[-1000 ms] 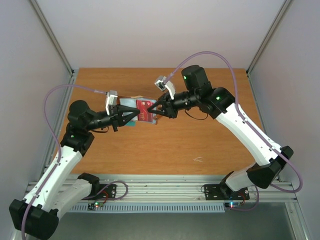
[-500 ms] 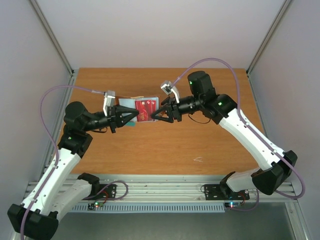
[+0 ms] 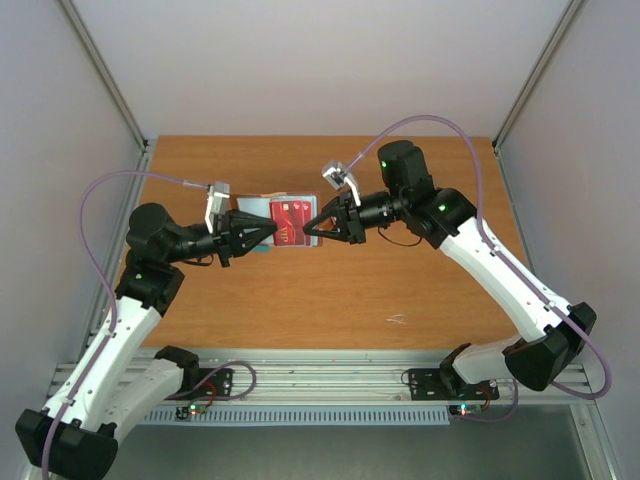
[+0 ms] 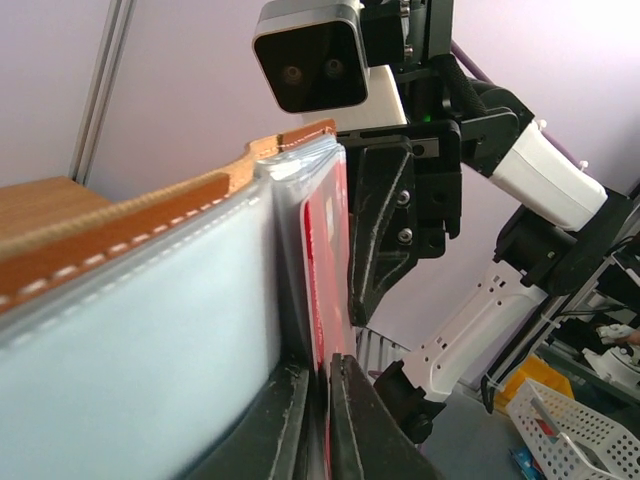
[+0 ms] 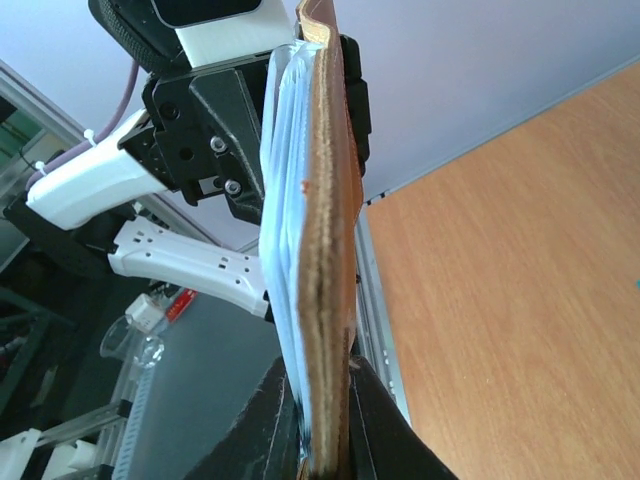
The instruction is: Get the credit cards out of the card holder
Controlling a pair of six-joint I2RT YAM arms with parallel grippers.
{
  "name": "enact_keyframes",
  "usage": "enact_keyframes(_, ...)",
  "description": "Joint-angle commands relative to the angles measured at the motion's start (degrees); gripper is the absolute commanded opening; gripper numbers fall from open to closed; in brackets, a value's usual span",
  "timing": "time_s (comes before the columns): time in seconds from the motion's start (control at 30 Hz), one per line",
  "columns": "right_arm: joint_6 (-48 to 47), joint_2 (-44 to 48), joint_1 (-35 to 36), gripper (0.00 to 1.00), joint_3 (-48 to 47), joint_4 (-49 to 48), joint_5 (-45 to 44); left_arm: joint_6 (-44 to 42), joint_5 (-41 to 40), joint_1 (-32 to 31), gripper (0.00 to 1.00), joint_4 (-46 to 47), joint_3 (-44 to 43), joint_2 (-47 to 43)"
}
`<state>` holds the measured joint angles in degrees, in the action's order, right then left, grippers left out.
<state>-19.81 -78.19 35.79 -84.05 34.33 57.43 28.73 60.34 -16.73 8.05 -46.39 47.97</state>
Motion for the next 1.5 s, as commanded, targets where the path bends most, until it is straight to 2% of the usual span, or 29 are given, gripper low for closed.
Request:
enact_keyframes(0.0,0.2,-1.0,-0.5,0.01,-2.8,0.1,2.7,-0.8,2.5,0.2,0.08,3.3,-1.1,-0.9)
enact_keyframes(0.2,-0.3,-0.9,-0.5,0.05,-2.8,0.7,2.7,-0.3,2.1,0.3,0.08,3.1,-1.2,-0.8)
enact_keyframes(0.33,-0.6,-0.8,-0.5,0.12,-2.9,1.2,2.6,-0.1,1.9,0.3,0.02,3.3,-1.3,-0.6)
enact_keyframes(0.5,-1.2,-0.7,-0.6,0.13,-3.0,1.6,2.1,0.0,1.8,0.3,0.02,3.2,-1.3,-0.6)
enact_keyframes(0.77,-2.1,-0.1,-1.0,0.22,-2.6,3.1,1.4,-0.1,1.0,0.6,0.0,2.5,-1.2,-0.9)
enact_keyframes(0.9,-2.0,0.5,-1.5,0.2,-2.2,3.3,1.4,0.1,1.2,0.8,0.0,2.5,-1.0,-1.0)
enact_keyframes(1.0,-1.6,0.3,-1.5,0.09,-2.2,3.1,2.2,0.0,1.3,0.9,0.0,2.4,-1.0,-0.8)
enact_keyframes(1.13,-1.5,0.1,-1.5,0.04,-2.3,3.1,2.5,0.1,1.3,0.9,0.0,2.5,-1.0,-1.0)
enact_keyframes(1.2,-1.5,-0.1,-1.6,0.04,-2.4,3.1,2.7,0.3,0.9,0.9,0.11,2.4,-1.0,-1.2)
enact_keyframes(1.27,-1.5,-0.2,-1.5,0.03,-2.6,3.1,3.1,0.6,0.9,1.0,0.13,2.7,-1.1,-1.3)
enact_keyframes(1.47,-1.6,-0.2,-1.5,0.04,-2.6,3.2,3.1,1.0,0.6,1.0,0.0,2.8,-1.0,-1.1)
